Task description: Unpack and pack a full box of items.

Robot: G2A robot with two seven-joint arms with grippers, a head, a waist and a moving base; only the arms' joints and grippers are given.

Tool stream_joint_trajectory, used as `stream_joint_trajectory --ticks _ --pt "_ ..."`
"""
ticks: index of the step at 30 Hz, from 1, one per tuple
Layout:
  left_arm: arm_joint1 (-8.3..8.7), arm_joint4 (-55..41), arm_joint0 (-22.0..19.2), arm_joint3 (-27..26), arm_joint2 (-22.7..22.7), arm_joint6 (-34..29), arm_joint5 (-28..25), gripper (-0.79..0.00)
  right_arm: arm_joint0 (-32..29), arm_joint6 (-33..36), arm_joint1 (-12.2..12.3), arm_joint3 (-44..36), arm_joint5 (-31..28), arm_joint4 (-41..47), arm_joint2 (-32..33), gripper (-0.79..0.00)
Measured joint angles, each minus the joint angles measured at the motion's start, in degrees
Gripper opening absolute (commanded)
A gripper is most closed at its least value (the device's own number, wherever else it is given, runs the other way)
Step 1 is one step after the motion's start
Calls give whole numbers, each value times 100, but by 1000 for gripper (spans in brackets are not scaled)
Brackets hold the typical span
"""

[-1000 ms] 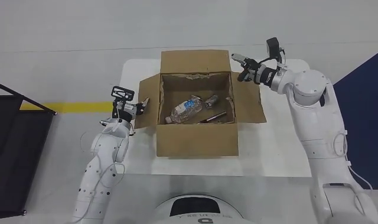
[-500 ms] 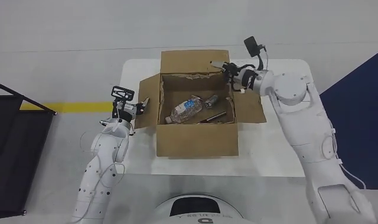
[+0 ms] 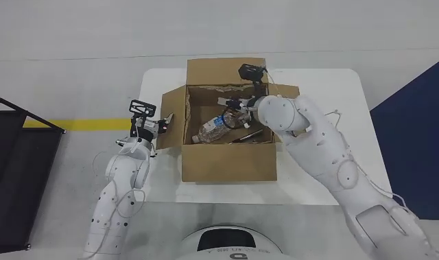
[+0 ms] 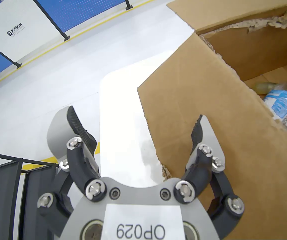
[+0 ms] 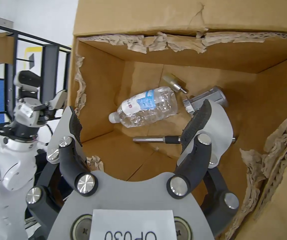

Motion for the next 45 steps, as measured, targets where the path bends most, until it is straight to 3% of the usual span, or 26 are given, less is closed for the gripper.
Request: stream_joint_trajectory --ticks 10,20,28,30,37,45 --pt "0 0 0 0 0 0 0 0 845 1068 -297 1025 699 -1562 -1257 0" --pt "0 0 0 0 0 0 0 0 1245 1333 -605 1885 662 -1458 -1483 0" --pt "0 0 0 0 0 0 0 0 1459 1268 -908 2655 685 -1262 -1682 -249" --pt "0 0 0 0 0 0 0 0 1497 1218 -983 2835 727 -1205 -1705 -249" --pt "0 0 0 0 0 0 0 0 1573 1067 -1199 3265 942 -1116 -1775 -394" --pt "0 0 0 0 0 0 0 0 1621 1003 -1395 3667 903 -1043 -1833 -459"
